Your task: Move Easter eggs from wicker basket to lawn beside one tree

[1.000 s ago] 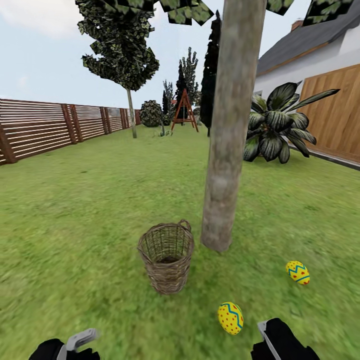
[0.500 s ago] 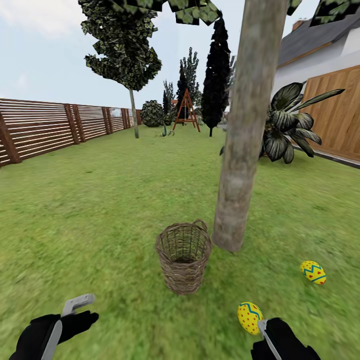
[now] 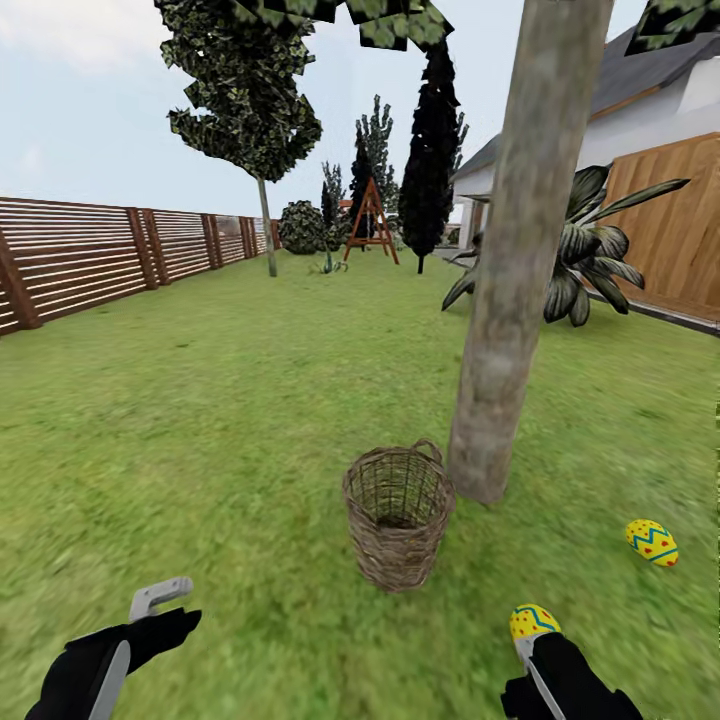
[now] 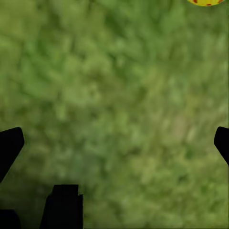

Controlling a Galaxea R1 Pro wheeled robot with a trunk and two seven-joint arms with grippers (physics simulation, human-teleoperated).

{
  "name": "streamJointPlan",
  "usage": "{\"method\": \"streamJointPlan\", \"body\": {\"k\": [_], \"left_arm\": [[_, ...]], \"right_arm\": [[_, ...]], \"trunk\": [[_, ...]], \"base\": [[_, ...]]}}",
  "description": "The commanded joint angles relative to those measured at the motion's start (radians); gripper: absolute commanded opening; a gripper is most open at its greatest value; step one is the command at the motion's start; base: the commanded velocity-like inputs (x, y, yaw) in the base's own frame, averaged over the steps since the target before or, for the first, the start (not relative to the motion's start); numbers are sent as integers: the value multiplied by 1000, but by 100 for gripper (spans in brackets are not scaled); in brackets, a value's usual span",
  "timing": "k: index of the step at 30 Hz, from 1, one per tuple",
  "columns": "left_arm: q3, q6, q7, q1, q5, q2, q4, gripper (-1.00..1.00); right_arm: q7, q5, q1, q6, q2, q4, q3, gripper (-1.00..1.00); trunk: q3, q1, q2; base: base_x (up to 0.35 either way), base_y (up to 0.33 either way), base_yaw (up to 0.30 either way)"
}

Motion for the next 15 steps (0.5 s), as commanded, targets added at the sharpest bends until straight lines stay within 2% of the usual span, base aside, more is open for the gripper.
{"method": "streamJointPlan", "body": {"k": [1,8,15], "left_arm": [[1,5,-1,0,6,0,4,100],[0,-1,1,-1,7,-4,19,100],[0,-4,2,-1,7,-4,33,100]], "right_arm": [[9,11,0,5,0,-1,3,100],[9,11,0,5,-2,-1,3,100],[8,11,0,5,-3,-1,3,100]], "trunk": [[-1,0,0],[-1,0,0],[-1,0,0]], "base": [[107,325,-236],[117,325,-285],[164,313,-53]]}}
